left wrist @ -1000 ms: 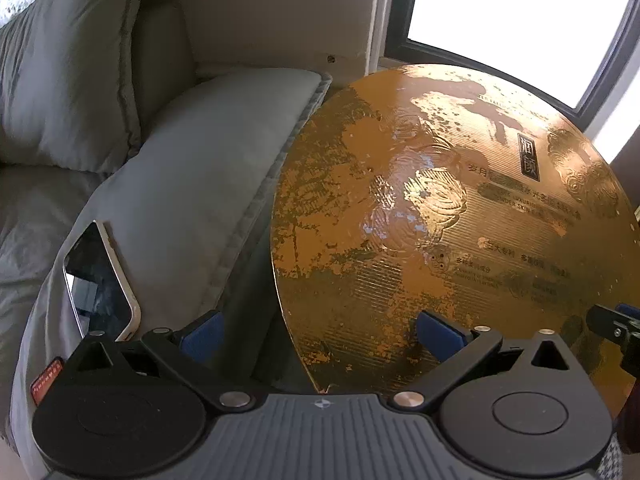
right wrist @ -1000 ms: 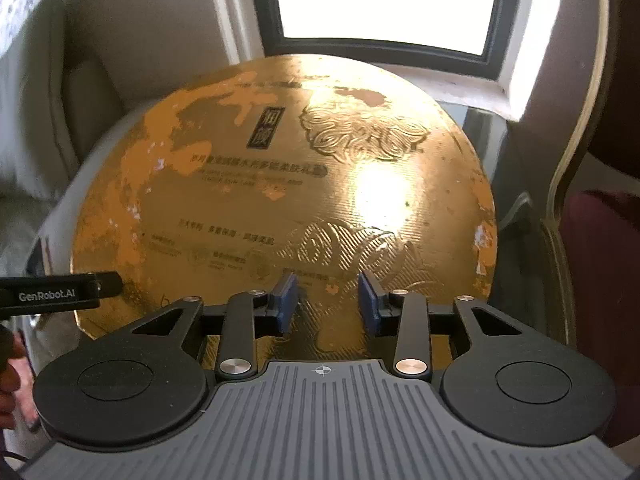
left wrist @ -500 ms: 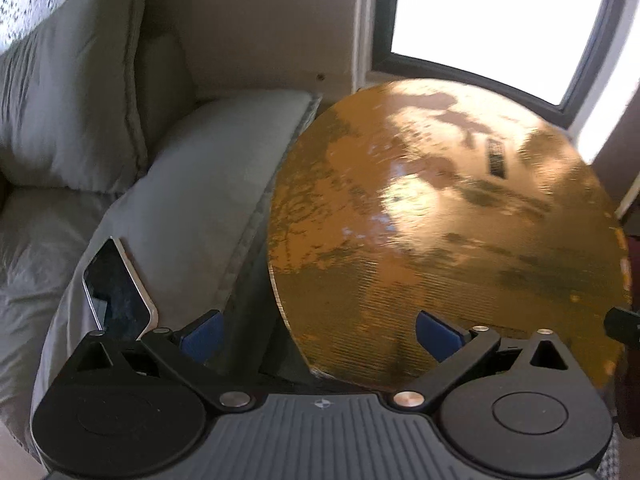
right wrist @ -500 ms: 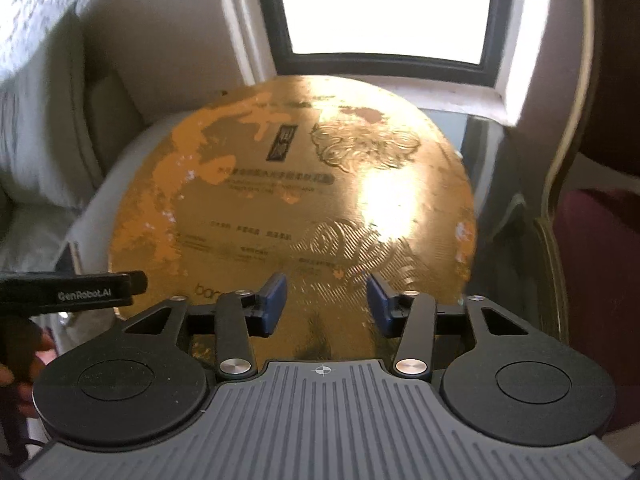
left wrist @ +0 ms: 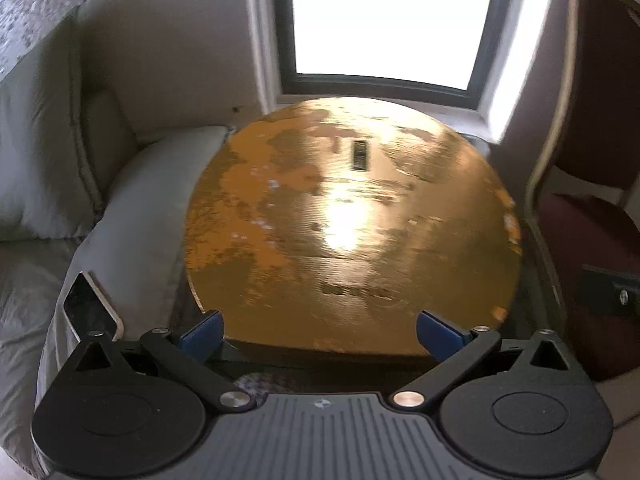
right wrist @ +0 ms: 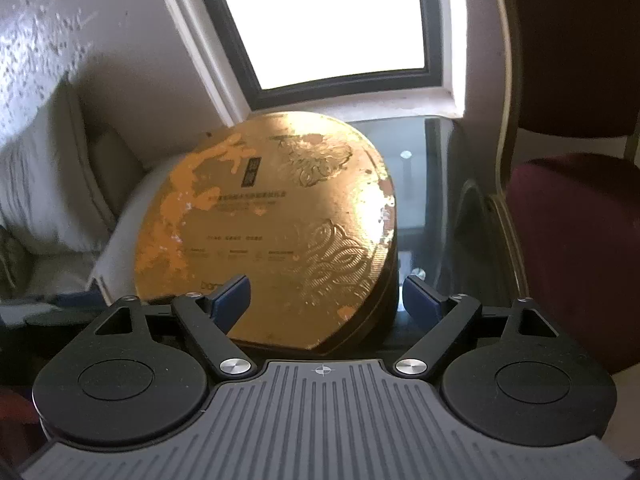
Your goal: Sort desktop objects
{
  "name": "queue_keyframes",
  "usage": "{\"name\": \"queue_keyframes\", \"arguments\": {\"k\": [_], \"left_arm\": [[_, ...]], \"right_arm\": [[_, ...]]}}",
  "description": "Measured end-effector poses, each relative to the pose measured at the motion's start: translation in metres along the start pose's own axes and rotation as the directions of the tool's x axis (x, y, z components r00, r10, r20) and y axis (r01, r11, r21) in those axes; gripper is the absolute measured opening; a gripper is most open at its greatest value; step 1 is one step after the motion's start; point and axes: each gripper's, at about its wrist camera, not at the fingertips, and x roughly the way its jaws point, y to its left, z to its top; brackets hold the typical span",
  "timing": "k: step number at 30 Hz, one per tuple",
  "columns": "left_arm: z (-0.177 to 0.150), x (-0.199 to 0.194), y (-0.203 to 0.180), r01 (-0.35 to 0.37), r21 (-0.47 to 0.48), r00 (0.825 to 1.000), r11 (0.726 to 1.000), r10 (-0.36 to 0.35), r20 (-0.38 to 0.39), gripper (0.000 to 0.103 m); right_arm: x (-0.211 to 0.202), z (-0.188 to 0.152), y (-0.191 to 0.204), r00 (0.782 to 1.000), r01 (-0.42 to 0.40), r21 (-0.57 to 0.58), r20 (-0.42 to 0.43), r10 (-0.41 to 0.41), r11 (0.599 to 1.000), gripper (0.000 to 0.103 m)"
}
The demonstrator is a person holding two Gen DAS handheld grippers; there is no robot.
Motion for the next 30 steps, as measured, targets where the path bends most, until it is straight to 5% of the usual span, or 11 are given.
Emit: {"name": "queue_keyframes", "arguments": {"k": [10, 30], "left_arm": [[0.0, -0.029, -0.026, 0.067, 0.029, 0.997, 0.997, -0.068, 0.047, 0.103], [-0.028, -0.03, -0.016, 0.075, 0.036, 0.997, 0.997, -0.075, 0.003, 0.103]], "right_arm": [[-0.065, 0.01, -0.016, 0.989, 0.042, -0.056, 0.141, -0.033, 0.998, 0.094], [-0.057, -0.012, 0.007, 0.999, 0.02, -0.082, 0.042, -0.016, 0.996, 0.094]]}}
